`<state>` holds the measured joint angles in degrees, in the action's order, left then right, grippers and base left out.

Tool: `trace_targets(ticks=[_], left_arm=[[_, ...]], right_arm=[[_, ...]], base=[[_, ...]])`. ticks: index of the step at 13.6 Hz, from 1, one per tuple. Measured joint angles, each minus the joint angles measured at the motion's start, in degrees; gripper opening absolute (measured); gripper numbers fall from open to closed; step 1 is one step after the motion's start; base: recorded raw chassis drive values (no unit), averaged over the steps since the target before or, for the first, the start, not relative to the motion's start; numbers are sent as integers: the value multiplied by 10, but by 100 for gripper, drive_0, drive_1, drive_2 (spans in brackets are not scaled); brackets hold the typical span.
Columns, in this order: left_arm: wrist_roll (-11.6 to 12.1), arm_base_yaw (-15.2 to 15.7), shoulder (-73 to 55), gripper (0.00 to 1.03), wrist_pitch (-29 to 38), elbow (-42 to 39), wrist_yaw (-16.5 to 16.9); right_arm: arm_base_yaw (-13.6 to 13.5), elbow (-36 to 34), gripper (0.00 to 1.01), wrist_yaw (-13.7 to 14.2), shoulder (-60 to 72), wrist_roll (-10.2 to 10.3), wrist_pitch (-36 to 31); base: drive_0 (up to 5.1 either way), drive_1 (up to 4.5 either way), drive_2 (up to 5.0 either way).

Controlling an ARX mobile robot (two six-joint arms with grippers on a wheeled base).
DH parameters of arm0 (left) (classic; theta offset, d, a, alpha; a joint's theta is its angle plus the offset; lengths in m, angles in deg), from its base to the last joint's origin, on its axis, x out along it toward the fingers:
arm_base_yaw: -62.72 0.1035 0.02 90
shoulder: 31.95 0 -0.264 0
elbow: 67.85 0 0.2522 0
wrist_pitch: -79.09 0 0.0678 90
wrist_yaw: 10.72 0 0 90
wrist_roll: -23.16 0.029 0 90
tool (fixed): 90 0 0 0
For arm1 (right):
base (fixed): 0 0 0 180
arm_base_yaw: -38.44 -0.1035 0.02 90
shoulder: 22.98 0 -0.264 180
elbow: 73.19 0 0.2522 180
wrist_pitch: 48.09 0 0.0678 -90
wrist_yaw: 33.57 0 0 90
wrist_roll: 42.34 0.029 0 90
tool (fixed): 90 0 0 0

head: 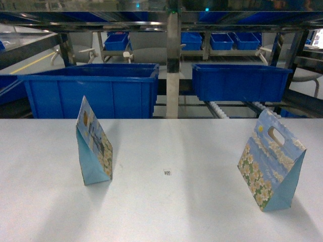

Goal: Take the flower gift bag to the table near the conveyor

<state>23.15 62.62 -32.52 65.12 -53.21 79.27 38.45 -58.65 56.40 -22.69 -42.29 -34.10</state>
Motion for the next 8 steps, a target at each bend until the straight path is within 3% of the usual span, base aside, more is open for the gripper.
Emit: trace_targets(ticks=[2,8], left_arm=[[0,0,0,7,0,0,0],[0,0,0,47,0,0,0]], right_arm=[[0,0,19,0,0,0,0],[0,0,58,0,0,0,0]], base=[[0,0,0],[0,0,0]])
